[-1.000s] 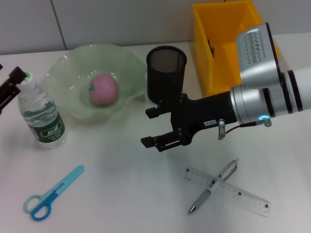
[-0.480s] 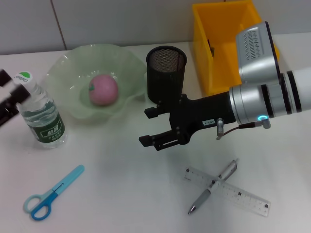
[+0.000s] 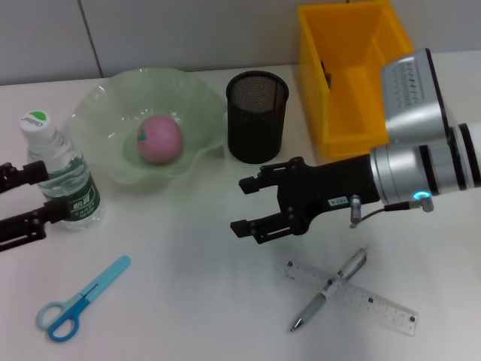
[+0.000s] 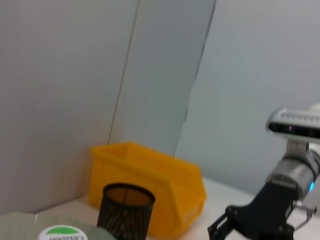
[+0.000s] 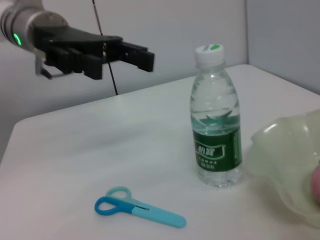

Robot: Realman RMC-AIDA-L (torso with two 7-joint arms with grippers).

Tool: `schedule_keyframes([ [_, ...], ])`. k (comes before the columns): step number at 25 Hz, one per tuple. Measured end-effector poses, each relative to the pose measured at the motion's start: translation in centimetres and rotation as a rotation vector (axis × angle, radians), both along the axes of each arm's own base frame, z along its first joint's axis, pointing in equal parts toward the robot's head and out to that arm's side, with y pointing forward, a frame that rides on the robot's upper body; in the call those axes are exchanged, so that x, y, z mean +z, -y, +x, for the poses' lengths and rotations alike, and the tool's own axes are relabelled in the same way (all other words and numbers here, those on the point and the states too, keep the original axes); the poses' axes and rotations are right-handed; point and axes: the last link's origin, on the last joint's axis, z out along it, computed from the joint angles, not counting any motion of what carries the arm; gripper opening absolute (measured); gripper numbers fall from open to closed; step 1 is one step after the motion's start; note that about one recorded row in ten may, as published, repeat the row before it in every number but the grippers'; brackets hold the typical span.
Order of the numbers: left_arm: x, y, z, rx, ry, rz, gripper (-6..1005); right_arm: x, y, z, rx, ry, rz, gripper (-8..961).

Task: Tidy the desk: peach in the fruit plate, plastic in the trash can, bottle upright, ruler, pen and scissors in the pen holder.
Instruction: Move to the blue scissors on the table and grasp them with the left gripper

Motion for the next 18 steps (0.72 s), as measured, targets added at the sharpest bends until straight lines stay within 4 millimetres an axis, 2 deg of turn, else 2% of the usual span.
schedule_keyframes([
  [5,2.7,-0.1,1.9,-0.042,-0.141,-0.025,755,0.5,-0.1,0.6,-0.033,-0.012,0.024,774],
  [9,3.9,-0.7,3.5,-0.049,-0.232,-0.065,752,0.6,0.0,1.1,-0.056,-0.018,0.032,774],
  [13,4.0,-2.1,4.9,-0.015,-0.302,-0.117,749,0.7,0.2,1.4,-0.06,-0.017,0.034,775],
  [18,2.8,-4.0,7.0,0.073,-0.411,-0.177,745,1.2,0.3,1.6,-0.043,0.008,0.028,774],
])
